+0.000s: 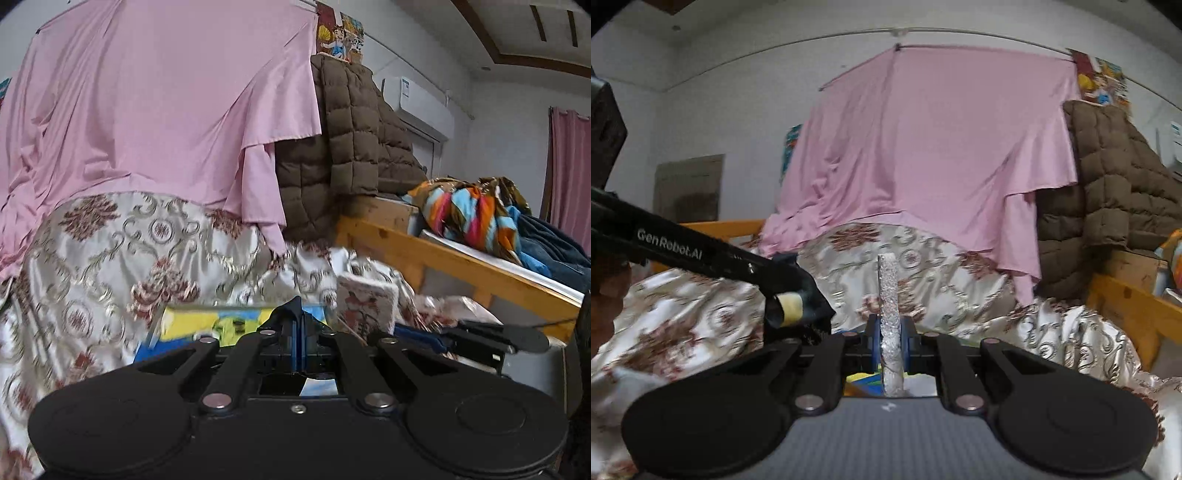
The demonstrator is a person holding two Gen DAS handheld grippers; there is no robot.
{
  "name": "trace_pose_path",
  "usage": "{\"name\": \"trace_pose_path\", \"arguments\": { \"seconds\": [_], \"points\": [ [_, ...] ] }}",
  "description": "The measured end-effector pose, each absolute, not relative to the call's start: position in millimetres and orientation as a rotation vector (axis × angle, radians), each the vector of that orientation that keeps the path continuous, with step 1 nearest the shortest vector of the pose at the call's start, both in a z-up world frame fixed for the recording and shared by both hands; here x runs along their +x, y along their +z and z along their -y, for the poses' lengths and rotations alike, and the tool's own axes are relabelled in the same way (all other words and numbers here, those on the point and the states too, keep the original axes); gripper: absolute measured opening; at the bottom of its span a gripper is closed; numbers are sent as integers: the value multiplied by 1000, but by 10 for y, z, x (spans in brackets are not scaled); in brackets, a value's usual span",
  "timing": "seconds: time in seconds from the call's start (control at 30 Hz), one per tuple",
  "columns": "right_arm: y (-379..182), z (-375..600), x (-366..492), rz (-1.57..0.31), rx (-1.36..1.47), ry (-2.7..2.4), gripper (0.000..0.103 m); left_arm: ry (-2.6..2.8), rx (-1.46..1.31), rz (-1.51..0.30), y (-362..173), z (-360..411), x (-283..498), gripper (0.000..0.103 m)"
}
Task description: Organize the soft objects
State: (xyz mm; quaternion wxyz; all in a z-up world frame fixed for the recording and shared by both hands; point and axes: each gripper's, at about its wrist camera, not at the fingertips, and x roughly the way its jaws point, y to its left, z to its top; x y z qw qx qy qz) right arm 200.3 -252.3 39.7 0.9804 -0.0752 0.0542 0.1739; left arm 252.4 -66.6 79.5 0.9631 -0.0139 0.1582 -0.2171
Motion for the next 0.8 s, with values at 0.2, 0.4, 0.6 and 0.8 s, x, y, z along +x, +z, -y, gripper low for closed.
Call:
{"name": "trace_pose_path", "arguments": {
  "seconds": [0.2,0.4,0.6,0.8],
  "points": [
    [211,2824,2522,-96,-71,279,13,-445,-45,-329,731,938,3179,1],
    [77,3098,2926,-130,40,258,13,-430,-91,-365,541,1166,3684,1],
    [-62,3226,3159,-185,118,264,13,-423,-123,-425,261,1354,4011,1],
    [-236,3327,3291,-250,189,269,13,-429,-147,-491,13,1410,4149,1]
  ]
}}
